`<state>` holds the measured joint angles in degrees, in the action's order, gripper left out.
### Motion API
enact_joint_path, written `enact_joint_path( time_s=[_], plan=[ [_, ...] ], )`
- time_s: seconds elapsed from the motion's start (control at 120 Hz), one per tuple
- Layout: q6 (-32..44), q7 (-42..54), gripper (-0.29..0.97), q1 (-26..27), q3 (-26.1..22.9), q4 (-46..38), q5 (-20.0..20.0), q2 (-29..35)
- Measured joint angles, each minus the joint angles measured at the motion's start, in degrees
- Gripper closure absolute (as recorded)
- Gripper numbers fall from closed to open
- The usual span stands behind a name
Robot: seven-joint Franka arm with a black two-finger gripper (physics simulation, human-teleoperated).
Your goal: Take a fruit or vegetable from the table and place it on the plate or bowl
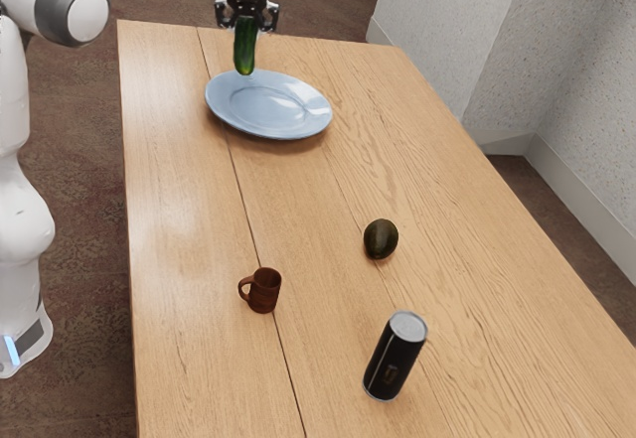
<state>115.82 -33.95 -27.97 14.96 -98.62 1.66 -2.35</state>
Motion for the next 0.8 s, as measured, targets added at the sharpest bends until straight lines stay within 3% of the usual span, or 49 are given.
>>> enact_joint_path(
  time_s=[0.075,0.233,0.333,0.508,0.65,0.733,0.8],
  plan=[
    [-0.21,1.01,0.49,3.98,-0.06,0.54,0.02,-0.44],
    [-0.46,2.87,0.49,17.78,0.0,1.02,-0.01,-0.3],
    [-0.55,3.94,0.49,21.83,0.5,1.02,-0.09,-0.12],
    [-0.62,5.45,0.49,17.54,0.81,1.02,-0.11,0.17],
    [-0.52,6.92,0.2,12.11,1.05,0.91,-2.03,0.11],
    [-0.1,6.54,0.11,10.51,1.02,0.44,-3.25,1.24],
    [-0.91,0.94,0.07,9.84,0.53,-0.78,-4.8,4.25]
  ],
)
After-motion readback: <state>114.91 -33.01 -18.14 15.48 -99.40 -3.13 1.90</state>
